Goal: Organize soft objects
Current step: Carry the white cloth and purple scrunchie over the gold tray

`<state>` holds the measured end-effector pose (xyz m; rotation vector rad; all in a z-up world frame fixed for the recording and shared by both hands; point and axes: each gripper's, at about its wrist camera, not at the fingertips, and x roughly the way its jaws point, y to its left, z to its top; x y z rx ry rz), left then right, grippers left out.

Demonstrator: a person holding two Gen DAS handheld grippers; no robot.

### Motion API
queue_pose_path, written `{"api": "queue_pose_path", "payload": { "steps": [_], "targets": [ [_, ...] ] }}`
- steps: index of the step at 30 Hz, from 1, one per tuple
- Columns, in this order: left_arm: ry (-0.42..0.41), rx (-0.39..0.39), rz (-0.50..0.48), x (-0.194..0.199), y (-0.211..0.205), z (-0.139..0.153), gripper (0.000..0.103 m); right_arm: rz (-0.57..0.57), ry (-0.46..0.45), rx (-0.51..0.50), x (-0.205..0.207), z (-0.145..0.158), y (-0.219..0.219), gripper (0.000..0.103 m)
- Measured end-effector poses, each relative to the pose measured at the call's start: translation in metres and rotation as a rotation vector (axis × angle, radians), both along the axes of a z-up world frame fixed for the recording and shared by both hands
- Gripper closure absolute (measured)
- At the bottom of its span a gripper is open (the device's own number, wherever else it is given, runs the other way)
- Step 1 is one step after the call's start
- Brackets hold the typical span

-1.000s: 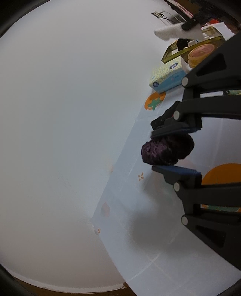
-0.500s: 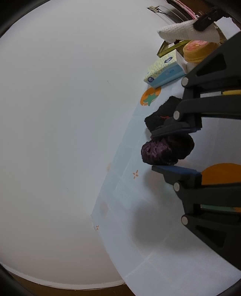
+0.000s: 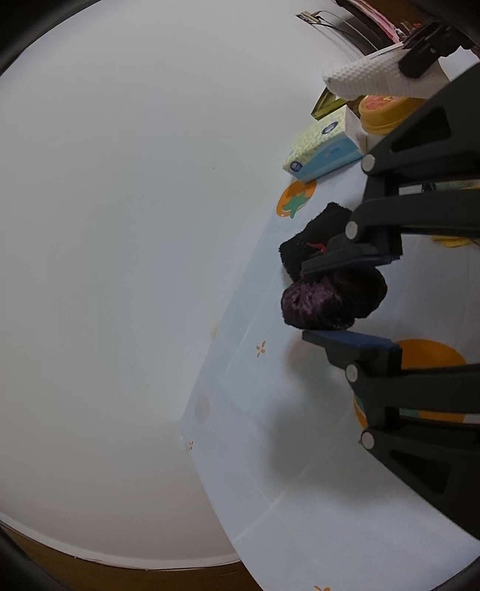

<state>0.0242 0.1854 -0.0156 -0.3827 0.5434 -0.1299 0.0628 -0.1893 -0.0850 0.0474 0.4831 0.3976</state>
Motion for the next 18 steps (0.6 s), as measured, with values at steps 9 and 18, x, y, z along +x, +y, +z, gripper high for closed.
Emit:
{"api": "queue_pose_path", "payload": {
  "steps": [9,18],
  "targets": [
    [-0.001,-0.009,0.007,-0.004,0.002,0.0,0.075,-0.002,0.0,-0.017,-0.002,-0.001,-0.007,0.08],
    [-0.004,-0.004,-0.012,-0.007,-0.005,0.001,0.075,0.001,-0.001,-0.036,-0.003,-0.002,-0.013,0.08]
  ]
}}
